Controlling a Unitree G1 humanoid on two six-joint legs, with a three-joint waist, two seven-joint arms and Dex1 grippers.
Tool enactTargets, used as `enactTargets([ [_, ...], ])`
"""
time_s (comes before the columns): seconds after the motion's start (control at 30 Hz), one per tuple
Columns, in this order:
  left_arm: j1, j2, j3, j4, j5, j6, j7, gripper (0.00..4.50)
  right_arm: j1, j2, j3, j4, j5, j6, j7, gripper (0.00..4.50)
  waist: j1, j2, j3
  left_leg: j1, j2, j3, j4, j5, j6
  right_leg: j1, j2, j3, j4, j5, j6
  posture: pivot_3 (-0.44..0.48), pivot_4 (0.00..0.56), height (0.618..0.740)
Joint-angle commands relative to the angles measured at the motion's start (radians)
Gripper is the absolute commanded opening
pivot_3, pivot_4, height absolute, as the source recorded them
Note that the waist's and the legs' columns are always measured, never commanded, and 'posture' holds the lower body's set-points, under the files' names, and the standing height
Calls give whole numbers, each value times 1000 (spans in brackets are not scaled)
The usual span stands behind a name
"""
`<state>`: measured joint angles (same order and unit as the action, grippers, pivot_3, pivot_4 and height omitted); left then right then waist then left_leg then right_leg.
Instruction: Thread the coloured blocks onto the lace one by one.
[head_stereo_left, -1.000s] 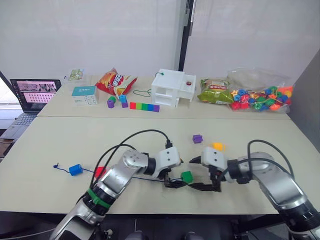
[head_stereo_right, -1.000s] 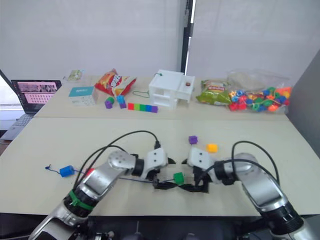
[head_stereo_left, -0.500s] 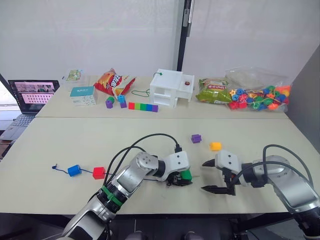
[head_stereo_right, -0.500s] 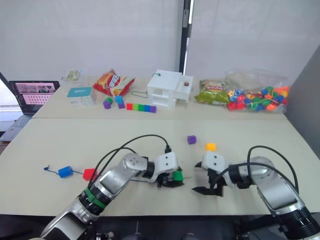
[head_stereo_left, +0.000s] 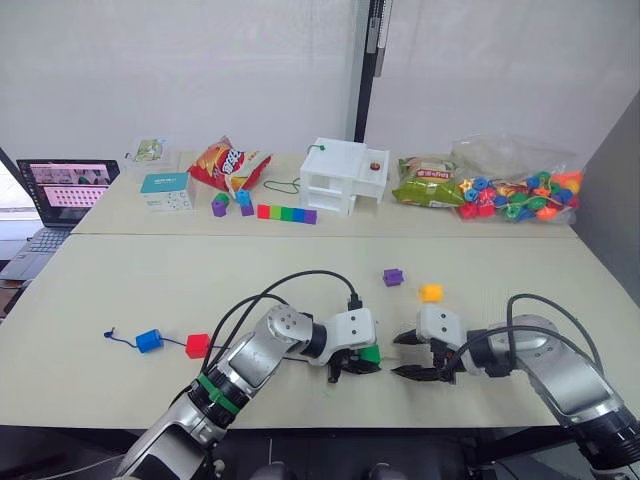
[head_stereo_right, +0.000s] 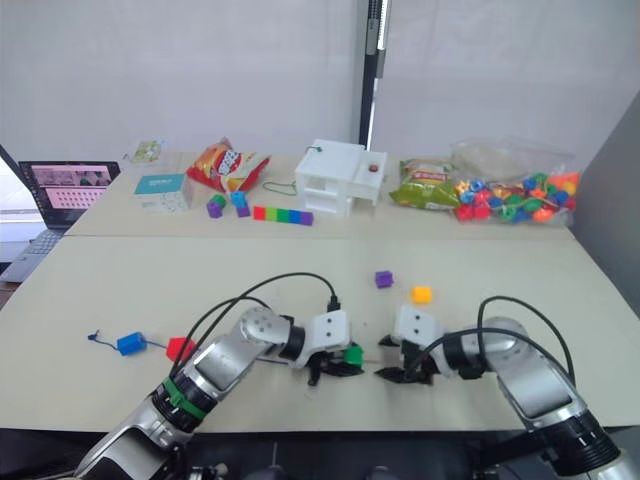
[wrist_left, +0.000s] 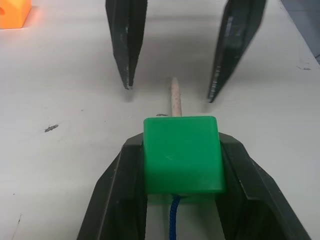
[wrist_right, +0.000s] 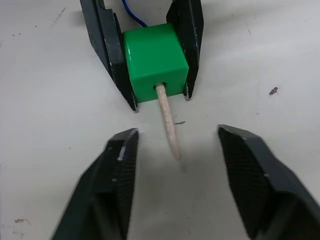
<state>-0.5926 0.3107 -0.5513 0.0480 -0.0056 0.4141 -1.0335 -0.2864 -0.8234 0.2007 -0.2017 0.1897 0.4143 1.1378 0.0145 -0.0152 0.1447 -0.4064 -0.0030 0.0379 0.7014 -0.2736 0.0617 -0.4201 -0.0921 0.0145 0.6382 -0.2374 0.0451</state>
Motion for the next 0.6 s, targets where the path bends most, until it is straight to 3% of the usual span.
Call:
enactTargets([
  [0.03,3,-1,-4,-28,-1,-5,-7,1212,-13,6,3,-12,-2,-20,1,1304,0,0,0,0,0,0,0,0,0,0,0,0,0,0,0,0,150,740],
  [0.17,2,-3,-3,-30,-2,-1,-6,1212,-13,15,12,-13,-8,-19,-2,21,0,0,0,0,0,0,0,0,0,0,0,0,0,0,0,0,150,740],
  [0.4,5,5,6,-37,-5,1,-9,1212,-14,22,18,-12,-12,-22,2,0,-2,0,0,0,0,0,0,0,0,0,0,0,0,0,0,0,150,740],
  [0.6,41,72,63,-96,-38,-11,-28,1212,-31,14,16,-4,-10,-33,19,0,-2,0,0,0,0,0,0,0,0,0,0,0,1,0,0,0,150,740],
])
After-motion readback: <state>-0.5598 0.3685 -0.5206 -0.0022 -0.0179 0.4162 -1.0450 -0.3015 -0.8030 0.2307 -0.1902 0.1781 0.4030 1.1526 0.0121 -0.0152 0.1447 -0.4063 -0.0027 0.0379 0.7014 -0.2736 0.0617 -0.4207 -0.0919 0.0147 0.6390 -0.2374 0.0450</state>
